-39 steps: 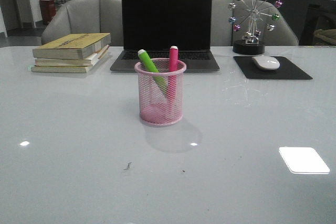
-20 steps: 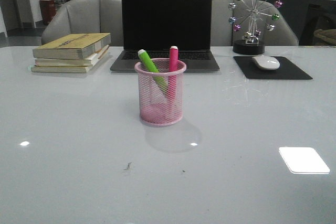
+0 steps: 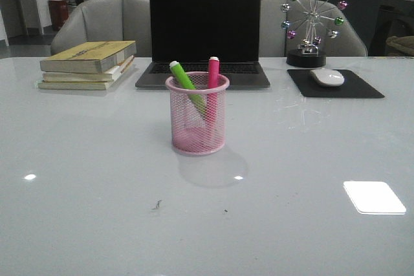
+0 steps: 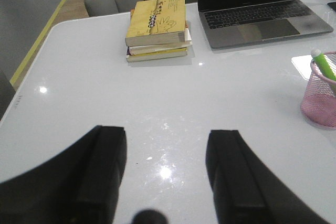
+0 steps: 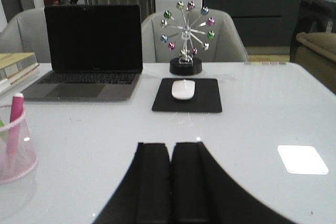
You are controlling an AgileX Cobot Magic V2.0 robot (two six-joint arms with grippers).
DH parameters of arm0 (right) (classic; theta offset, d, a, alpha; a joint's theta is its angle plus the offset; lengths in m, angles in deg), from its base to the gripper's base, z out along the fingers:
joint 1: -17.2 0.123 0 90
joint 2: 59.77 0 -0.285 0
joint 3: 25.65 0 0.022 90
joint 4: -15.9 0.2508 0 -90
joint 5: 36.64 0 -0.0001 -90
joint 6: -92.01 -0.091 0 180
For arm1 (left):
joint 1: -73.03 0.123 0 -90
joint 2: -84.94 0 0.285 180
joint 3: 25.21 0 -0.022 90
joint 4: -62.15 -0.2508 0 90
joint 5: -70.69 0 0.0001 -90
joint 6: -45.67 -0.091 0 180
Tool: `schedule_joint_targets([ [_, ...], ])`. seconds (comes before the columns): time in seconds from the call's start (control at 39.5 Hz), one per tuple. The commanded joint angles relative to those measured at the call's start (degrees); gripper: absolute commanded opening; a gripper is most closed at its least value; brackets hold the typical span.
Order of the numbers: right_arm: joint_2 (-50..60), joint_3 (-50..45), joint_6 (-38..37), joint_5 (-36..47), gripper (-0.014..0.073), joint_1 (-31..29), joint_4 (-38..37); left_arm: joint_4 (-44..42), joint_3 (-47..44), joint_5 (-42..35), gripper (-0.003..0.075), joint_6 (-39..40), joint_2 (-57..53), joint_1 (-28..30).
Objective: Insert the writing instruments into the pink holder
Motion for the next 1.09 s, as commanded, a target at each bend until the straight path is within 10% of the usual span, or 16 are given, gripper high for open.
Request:
schedule_joint_targets([
  [0.0,0.61,-1.04,-0.28,5.97,0.0021,-0.27,-1.78,0.45,1.59,-4.72,0.0403,0.05,0.17,0.07],
  [1.06,10.16,-6.05,-0.48,-6.12,0.0021,-0.27,-2.29,0.45,1.59,-4.72,0.0403,0.05,0.17,0.07],
])
